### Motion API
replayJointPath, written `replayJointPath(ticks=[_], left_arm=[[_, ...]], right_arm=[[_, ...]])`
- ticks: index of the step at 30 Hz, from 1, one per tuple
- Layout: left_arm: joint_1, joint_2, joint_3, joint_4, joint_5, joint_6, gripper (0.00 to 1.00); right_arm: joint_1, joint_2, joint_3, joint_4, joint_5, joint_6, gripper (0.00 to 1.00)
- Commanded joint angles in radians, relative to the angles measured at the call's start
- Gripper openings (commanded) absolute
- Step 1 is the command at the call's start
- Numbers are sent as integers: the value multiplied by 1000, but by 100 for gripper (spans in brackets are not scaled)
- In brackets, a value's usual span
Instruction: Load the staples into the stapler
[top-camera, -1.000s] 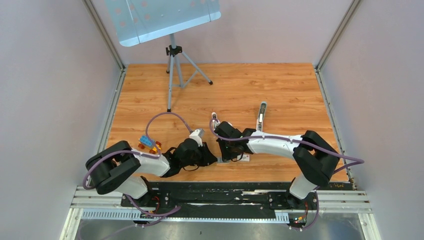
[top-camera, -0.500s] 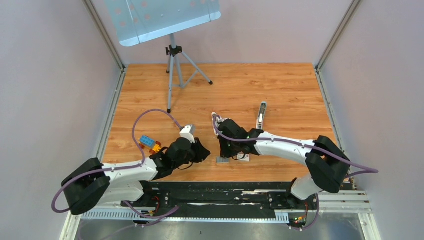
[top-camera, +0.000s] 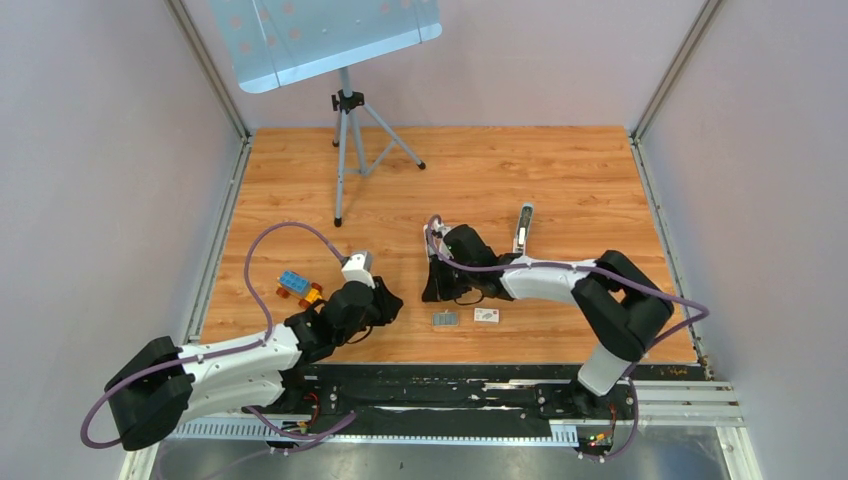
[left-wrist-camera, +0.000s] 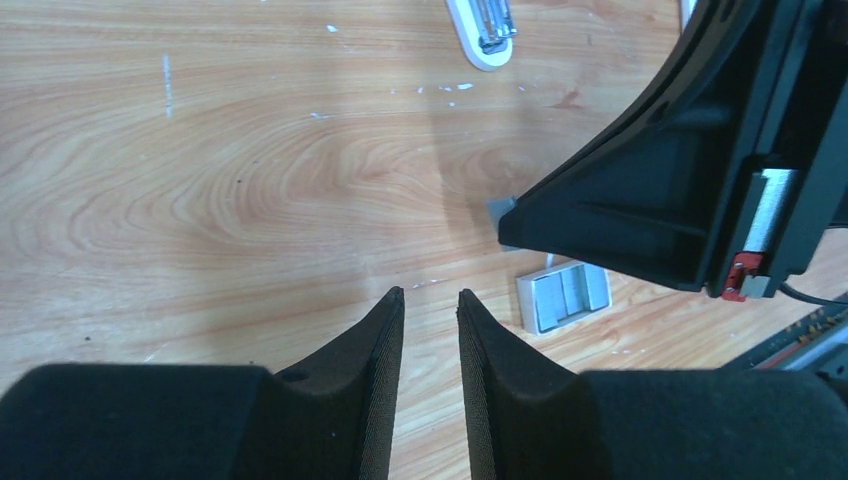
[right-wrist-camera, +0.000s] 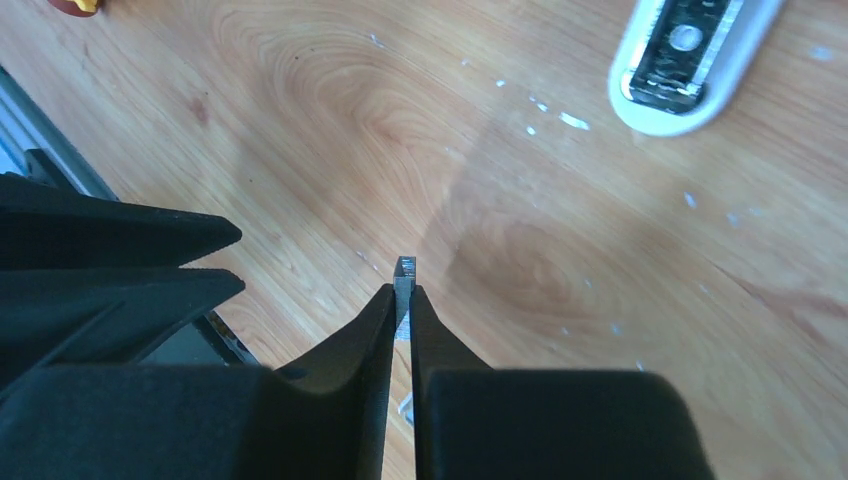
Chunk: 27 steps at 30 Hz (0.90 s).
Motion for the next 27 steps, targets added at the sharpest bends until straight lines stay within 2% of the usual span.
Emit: replayJointPath(ticks=[1, 9, 18, 27], left_arm=[[3, -14, -14, -42, -73, -6, 30], [15, -25, -14, -62, -89, -1, 31], [19, 14, 7, -60, -81, 6, 31], [22, 10, 21, -75, -78, 17, 33]], right_arm=[[-11, 90, -12, 184, -134, 60, 11], [-29, 159, -28, 215, -158, 68, 12], [-76, 149, -78, 220, -179, 63, 17], [-98, 86, -45, 80, -150, 4, 27]])
